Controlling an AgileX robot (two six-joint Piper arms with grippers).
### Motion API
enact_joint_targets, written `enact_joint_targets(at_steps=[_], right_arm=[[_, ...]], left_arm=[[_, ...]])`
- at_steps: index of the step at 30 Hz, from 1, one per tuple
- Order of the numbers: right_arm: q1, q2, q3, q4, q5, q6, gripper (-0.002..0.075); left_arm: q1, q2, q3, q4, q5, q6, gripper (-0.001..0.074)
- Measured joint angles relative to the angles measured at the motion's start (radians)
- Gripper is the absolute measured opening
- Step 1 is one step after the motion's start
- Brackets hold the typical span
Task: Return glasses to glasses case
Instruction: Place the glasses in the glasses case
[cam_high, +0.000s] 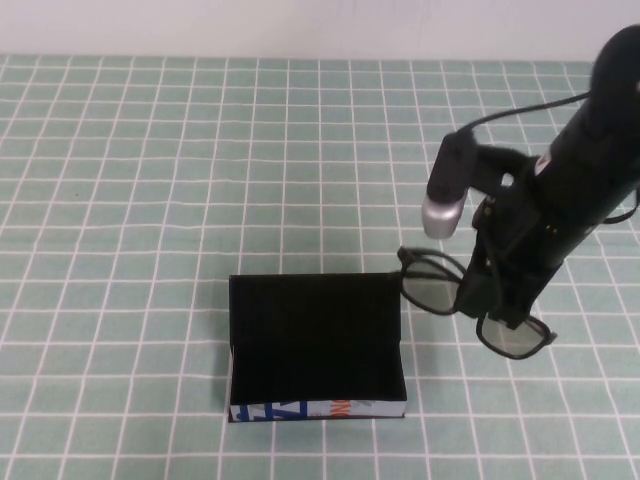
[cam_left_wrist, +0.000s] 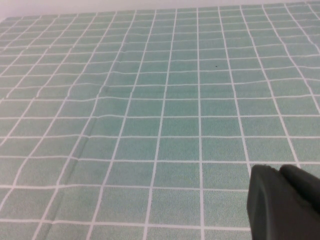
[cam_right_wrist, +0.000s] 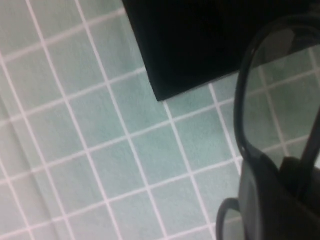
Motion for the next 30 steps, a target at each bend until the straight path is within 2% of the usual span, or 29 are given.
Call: enact_joint_targets(at_steps=[8, 12, 18, 24, 30], right_arm=[[0.031, -0.086, 0.000, 0.065, 0.006, 0.153, 0.0031], [0.121, -0.085, 0.000, 0.025, 0.008, 0.221, 0.0031], [0.217, -0.083, 0.000, 0.032, 0.011, 0.236, 0.0031], [0.227, -0.044, 0.000, 0.152, 0.011, 0.224, 0.0031], [0.229, 0.032, -0.049, 0.164, 0.011, 0.217, 0.0030]], left_arm=[[0.000, 0.000, 0.000, 0.000, 0.000, 0.000, -0.0002], [0.000, 0.000, 0.000, 0.000, 0.000, 0.000, -0.0002], [0.000, 0.000, 0.000, 0.000, 0.000, 0.000, -0.0002], [0.000, 0.000, 0.000, 0.000, 0.000, 0.000, -0.0002], [0.000, 0.000, 0.000, 0.000, 0.000, 0.000, -0.0002]])
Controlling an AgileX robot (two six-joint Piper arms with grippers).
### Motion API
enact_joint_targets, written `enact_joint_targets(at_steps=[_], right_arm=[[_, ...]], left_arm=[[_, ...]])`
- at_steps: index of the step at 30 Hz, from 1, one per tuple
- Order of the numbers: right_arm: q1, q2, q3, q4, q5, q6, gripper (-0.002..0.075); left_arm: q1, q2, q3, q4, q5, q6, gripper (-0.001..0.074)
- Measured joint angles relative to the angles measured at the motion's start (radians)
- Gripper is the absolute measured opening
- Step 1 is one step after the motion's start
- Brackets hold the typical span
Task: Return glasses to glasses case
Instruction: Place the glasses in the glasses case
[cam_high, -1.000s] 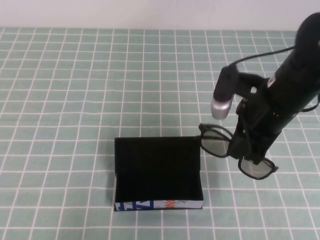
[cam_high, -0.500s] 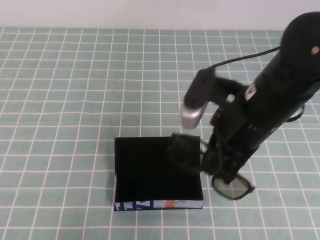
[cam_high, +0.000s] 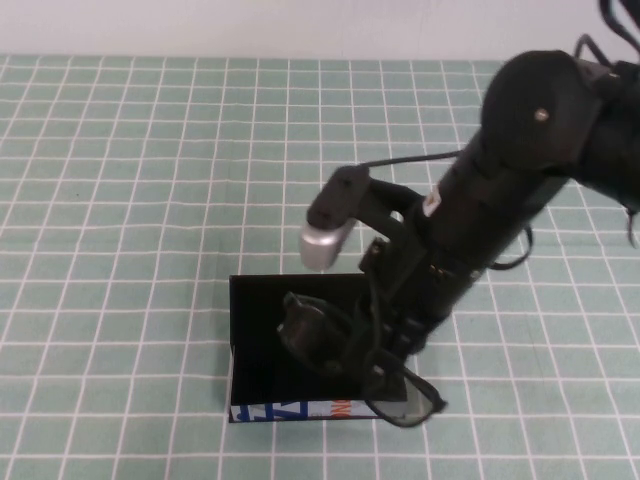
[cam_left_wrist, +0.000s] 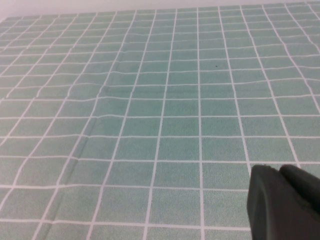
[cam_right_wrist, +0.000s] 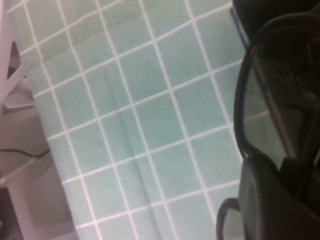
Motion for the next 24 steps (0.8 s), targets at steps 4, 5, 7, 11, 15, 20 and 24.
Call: enact_joint_targets(at_steps=[4, 5, 7, 11, 15, 20, 24], right_arm=[[0.000, 0.044, -0.062, 0.000, 0.000, -0.001, 0.0030], [0.000, 0.056, -0.076, 0.000, 0.000, -0.001, 0.0030], [0.002, 0.077, -0.095, 0.004, 0.000, -0.001, 0.0030], [0.022, 0.121, -0.103, 0.002, -0.004, -0.001, 0.0030], [0.056, 0.148, -0.103, -0.001, -0.004, -0.001, 0.0029], [0.061, 0.184, -0.107, -0.044, -0.004, -0.001, 0.0029], [0.061, 0.215, -0.113, -0.091, -0.004, -0.030, 0.0029]], left_arm=[[0.000, 0.000, 0.000, 0.000, 0.000, 0.000, -0.0002], [0.000, 0.000, 0.000, 0.000, 0.000, 0.000, -0.0002], [0.000, 0.000, 0.000, 0.000, 0.000, 0.000, -0.0002], [0.000, 0.000, 0.000, 0.000, 0.000, 0.000, -0.0002], [0.000, 0.000, 0.000, 0.000, 0.000, 0.000, -0.0002], [0.000, 0.000, 0.000, 0.000, 0.000, 0.000, -0.0002], [0.000, 0.000, 0.000, 0.000, 0.000, 0.000, -0.0002]])
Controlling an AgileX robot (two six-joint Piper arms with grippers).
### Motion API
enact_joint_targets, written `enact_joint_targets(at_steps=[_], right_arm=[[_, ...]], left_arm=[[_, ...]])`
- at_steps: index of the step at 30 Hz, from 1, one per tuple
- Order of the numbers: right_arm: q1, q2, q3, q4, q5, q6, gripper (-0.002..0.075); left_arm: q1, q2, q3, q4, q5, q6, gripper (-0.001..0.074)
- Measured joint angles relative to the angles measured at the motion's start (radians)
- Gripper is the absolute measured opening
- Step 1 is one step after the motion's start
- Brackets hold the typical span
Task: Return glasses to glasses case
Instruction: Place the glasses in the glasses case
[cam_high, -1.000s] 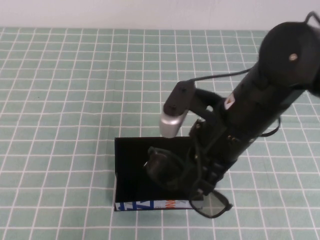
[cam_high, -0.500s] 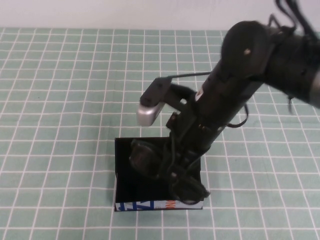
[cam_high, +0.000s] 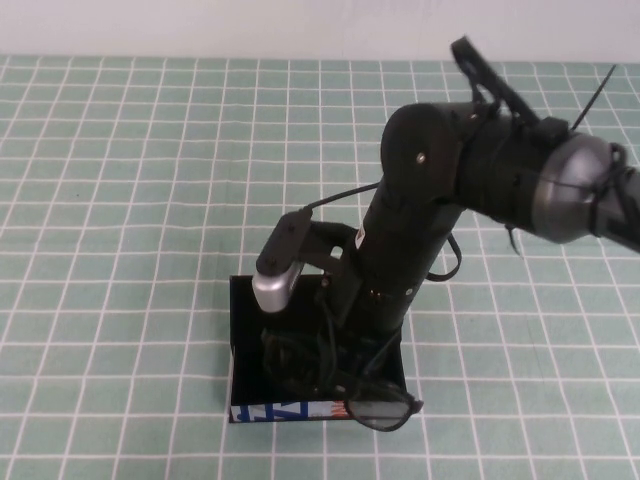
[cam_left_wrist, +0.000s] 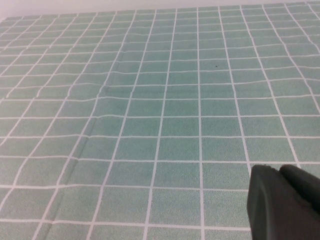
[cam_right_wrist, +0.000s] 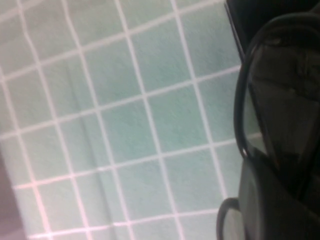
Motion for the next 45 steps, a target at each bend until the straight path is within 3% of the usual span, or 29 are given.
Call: enact_joint_targets(at_steps=[14, 32, 45], right_arm=[[0.000, 0.070, -0.116, -0.094, 0.000, -0.049, 0.0029], [0.000, 0.135, -0.119, -0.096, -0.006, -0.093, 0.0035], [0.000, 0.135, -0.151, -0.063, -0.006, -0.101, 0.0240]], left_arm=[[0.000, 0.000, 0.000, -0.004, 0.000, 0.000, -0.0002], [0.000, 0.000, 0.000, -0.004, 0.000, 0.000, -0.0002], [0.000, 0.000, 0.000, -0.004, 0.000, 0.000, -0.0002]])
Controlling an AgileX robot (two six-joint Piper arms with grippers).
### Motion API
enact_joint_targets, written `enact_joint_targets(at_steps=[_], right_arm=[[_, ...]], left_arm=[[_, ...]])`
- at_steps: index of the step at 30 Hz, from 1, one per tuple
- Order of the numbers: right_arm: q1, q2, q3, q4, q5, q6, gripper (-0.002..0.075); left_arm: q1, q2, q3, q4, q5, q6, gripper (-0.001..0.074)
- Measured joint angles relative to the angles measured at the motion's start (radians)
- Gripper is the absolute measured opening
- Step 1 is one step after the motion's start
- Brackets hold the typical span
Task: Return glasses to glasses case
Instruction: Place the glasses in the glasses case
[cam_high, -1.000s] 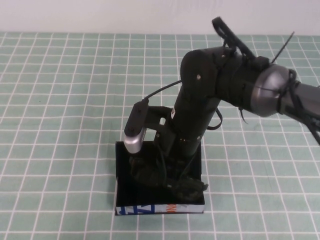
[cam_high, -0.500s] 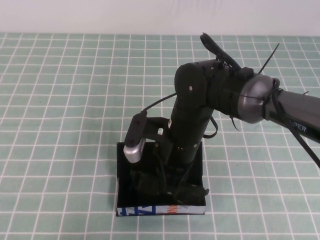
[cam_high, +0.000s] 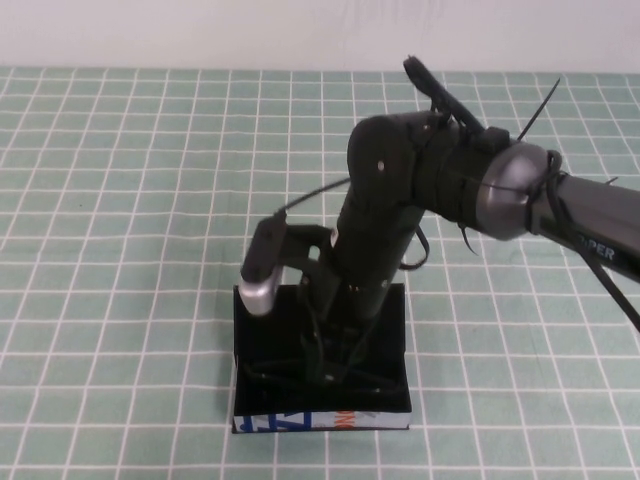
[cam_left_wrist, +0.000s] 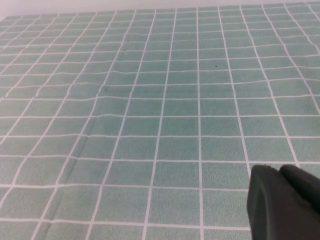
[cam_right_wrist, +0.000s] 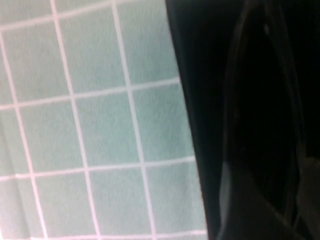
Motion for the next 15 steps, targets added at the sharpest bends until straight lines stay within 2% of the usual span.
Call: enact_joint_targets(at_steps=[6, 9, 11, 15], right_arm=[[0.000, 0.000, -0.043, 0.013, 0.000, 0.018, 0.0253], [0.000, 0.000, -0.048, 0.020, 0.002, 0.021, 0.0233], [0.000, 0.000, -0.048, 0.024, 0.002, 0.021, 0.0185], [0.000, 0.000, -0.048, 0.024, 0.002, 0.065, 0.0042]], left_arm=[[0.000, 0.000, 0.000, 0.000, 0.000, 0.000, -0.0002], [0.000, 0.000, 0.000, 0.000, 0.000, 0.000, -0.0002], [0.000, 0.000, 0.000, 0.000, 0.000, 0.000, -0.0002], [0.000, 0.000, 0.000, 0.000, 0.000, 0.000, -0.0002]])
